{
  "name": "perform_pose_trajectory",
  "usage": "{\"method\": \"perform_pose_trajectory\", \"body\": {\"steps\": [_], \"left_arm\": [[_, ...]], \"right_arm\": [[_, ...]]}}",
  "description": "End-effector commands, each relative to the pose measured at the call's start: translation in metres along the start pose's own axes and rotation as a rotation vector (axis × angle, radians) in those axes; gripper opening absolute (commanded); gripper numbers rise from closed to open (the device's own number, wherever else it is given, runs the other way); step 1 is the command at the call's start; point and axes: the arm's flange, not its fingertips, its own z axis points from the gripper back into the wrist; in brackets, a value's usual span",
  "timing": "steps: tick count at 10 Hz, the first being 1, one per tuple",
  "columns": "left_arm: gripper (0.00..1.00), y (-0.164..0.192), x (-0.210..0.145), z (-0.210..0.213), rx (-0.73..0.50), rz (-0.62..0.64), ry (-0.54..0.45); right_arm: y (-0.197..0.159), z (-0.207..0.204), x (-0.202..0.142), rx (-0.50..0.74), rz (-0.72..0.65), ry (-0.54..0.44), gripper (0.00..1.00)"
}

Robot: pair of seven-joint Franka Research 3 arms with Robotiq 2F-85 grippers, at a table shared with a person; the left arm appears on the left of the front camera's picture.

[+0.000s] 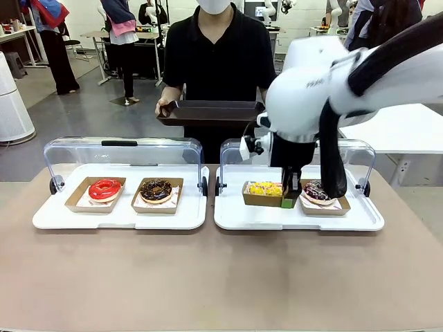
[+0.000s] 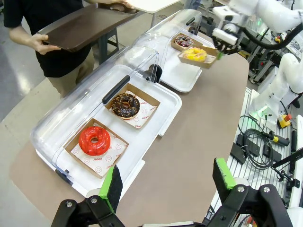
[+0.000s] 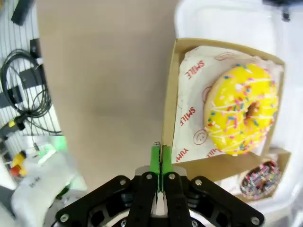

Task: Provide the desired donut to the person.
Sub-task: Pick up and lift the Paper togo box containing the Donut pointed at by the person.

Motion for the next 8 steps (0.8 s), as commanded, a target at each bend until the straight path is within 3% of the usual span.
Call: {"method": "perform_pose_trajectory", "body": {"steps": [1,3,5,8], "left_arm": [[1.0,-0.001,-0.001,0.001,-0.003,-0.009,0.006],[1.0,-0.001,-0.001,0.001,-0.003,-0.009,0.006],[1.0,-0.001,-0.001,0.001,-0.003,-0.009,0.006],[1.0,-0.001,-0.001,0.001,-0.003,-0.009,0.006]], "right_arm": [[0.042,0.038,-0.021,0.008,0.054,-0.056,0.0],[0.073,0.081,-0.024,-0.033,0.073,-0.089,0.0],[0.091,0.132,-0.01,-0.102,0.055,-0.059,0.0],[0.088,0.178,0.016,-0.149,0.011,-0.038,0.0]]}}
